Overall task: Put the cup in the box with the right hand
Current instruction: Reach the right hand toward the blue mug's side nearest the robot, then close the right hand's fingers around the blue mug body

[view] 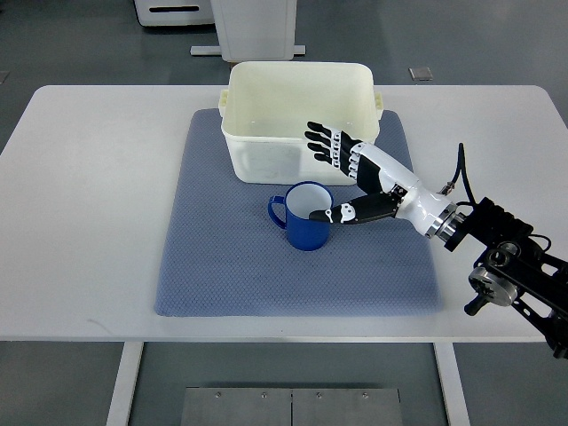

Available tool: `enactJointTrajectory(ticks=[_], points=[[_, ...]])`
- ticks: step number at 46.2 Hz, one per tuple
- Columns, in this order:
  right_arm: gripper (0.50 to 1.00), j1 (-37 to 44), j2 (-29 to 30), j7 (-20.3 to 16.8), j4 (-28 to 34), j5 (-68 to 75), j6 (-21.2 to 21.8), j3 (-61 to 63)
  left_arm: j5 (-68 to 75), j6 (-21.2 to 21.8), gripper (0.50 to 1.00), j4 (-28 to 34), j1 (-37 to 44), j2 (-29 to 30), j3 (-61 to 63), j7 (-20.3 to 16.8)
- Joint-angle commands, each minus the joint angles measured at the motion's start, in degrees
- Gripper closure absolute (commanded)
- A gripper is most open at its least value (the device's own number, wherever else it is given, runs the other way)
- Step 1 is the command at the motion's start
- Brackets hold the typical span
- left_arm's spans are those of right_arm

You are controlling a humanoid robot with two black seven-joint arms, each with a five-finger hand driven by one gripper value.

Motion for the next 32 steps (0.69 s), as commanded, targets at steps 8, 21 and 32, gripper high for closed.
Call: enactJointTrajectory(ticks=[8, 21, 32], points=[[0.505, -0.02, 0.88, 0.07, -3.07, 0.01, -0.01, -0.12, 0.0, 0.01, 0.5, 0.0, -0.07, 0.0, 0.0, -0.02], [0.505, -0.11, 1.23, 0.33, -4.21, 0.01, -0.1, -1.78, 0.0, 0.01, 0.5, 0.0, -0.07, 0.0, 0.0, -0.02], [0.505, -0.11, 2.81, 0.16, -6.05, 0.01, -0.18, -2.4, 0.0, 0.01, 0.5, 0.0, -0.07, 0.0, 0.0, -0.02]])
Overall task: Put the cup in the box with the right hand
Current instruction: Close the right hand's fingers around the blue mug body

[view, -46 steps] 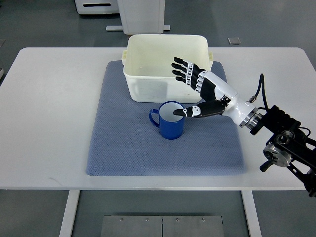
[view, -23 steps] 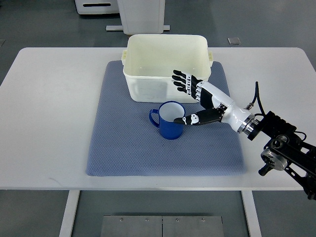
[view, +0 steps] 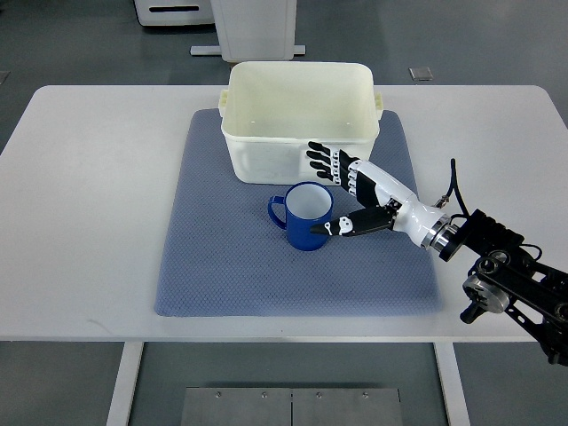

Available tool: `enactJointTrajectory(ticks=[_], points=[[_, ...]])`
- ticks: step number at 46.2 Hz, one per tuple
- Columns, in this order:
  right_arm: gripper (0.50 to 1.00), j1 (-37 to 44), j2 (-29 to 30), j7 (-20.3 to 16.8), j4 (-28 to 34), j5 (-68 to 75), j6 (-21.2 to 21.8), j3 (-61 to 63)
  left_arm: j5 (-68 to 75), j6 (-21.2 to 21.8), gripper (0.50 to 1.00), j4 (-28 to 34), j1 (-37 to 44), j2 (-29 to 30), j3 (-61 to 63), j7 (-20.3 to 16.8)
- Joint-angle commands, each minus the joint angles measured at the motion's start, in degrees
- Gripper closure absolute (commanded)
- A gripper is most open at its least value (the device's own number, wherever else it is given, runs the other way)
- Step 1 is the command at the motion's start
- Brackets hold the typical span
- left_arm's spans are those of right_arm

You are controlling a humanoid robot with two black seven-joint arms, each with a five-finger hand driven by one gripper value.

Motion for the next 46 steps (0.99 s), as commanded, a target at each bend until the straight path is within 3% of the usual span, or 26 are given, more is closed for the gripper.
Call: enactJointTrajectory(ticks=[1, 46], points=[[0.505, 0.0, 0.83, -0.19, -1.35, 0.0, -0.08, 0.05, 0.0, -0.02, 0.5, 0.0, 0.0, 0.0, 0.0, 0.01], [0.505, 1.49, 8.48, 0.51, -11.73, 0.0, -2.45, -3.46, 0.0, -0.02, 0.5, 0.0, 0.0, 0.0, 0.0, 0.01]])
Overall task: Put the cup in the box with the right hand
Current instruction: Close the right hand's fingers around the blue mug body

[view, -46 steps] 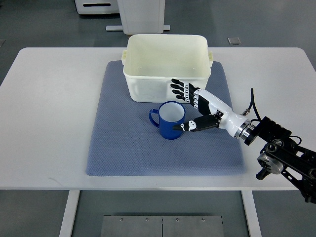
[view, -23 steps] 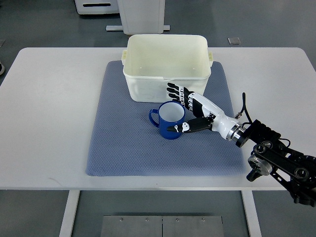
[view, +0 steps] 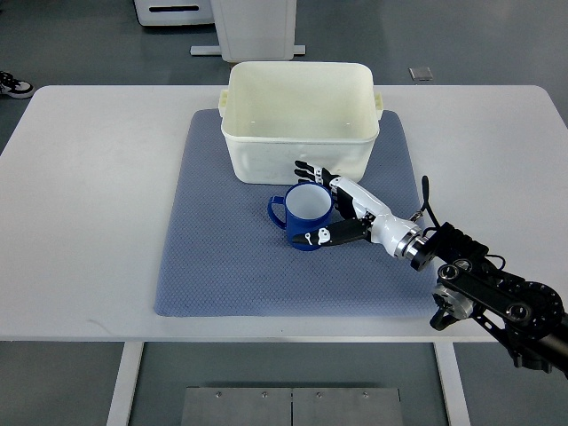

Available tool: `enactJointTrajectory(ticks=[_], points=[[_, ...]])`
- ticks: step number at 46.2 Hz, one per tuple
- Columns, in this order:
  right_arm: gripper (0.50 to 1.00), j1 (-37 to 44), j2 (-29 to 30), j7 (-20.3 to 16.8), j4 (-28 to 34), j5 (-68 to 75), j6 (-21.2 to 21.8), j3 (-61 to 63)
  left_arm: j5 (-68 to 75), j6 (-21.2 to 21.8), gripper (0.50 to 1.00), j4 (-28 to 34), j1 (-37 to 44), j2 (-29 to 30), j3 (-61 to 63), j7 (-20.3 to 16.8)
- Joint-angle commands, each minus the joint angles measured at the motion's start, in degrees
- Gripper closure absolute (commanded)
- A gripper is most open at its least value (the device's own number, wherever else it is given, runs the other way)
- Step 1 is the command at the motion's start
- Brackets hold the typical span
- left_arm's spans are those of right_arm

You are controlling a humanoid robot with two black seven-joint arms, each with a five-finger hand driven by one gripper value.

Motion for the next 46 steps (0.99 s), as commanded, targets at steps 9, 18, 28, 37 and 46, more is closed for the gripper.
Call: enactJointTrajectory(ticks=[9, 18, 28, 37, 46], points=[[0.505, 0.02, 1.7, 0.23, -1.16, 0.0, -0.86, -0.24, 0.0, 0.0, 0.5, 0.0, 0.0, 0.0, 0.0, -0.02], [0.505, 0.02, 2.49, 0.23, -1.77, 0.09, -1.65, -0.68, 0.0, 0.0, 0.5, 0.0, 0.0, 0.0, 0.0, -0.02], [0.513, 0.02, 3.46, 0.23, -2.92, 0.17, -2.79, -0.68, 0.0, 0.0, 0.5, 0.0, 0.0, 0.0, 0.0, -0.02], [0.72, 0.02, 3.46, 1.37, -2.92, 0.35, -2.7, -0.77, 0.0, 0.0, 0.5, 0.0, 0.0, 0.0, 0.0, -0.02], [1.0, 0.02, 3.72, 3.57, -3.35, 0.52, -2.79, -1.82, 0.0, 0.0, 0.5, 0.0, 0.0, 0.0, 0.0, -0.02]])
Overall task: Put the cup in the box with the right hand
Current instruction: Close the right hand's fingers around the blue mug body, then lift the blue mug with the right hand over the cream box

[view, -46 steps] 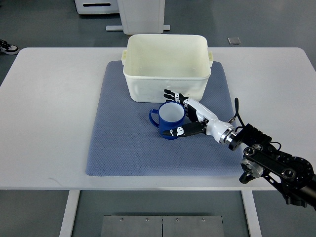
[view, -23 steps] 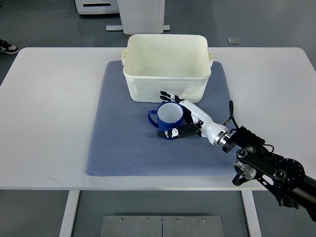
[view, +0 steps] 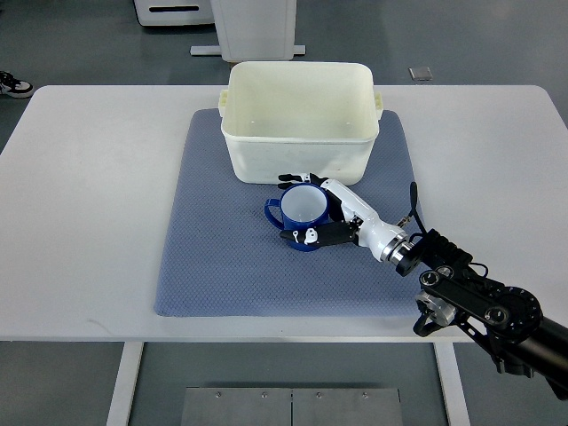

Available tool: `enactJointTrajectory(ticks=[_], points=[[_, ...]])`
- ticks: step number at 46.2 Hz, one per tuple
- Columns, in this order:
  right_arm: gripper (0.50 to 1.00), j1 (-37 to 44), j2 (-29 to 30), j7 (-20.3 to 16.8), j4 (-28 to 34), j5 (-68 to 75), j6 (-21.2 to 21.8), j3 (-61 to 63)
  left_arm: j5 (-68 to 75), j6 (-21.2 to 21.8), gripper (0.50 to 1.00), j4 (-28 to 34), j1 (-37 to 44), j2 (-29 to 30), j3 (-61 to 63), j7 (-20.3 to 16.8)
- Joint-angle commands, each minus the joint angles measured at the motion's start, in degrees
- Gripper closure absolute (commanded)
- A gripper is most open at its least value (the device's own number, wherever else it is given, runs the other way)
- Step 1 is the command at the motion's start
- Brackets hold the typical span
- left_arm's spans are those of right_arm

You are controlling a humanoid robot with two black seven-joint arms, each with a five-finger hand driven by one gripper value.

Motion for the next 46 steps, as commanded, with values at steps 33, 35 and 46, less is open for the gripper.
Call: enactJointTrajectory(ticks=[33, 35, 46], points=[[1.0, 1.86, -10.64, 5.96, 7.49, 2.12, 0.71, 0.52, 0.0, 0.0, 0.5, 0.0, 0.0, 0.0, -0.01, 0.01], [1.0, 3.35, -12.3, 5.09, 8.28, 2.82, 0.71, 0.52, 0.0, 0.0, 0.5, 0.0, 0.0, 0.0, -0.01, 0.01], [1.0, 8.37, -16.8, 2.27, 11.1, 6.52, 2.03, 0.52, 0.0, 0.0, 0.5, 0.0, 0.0, 0.0, -0.01, 0.01]])
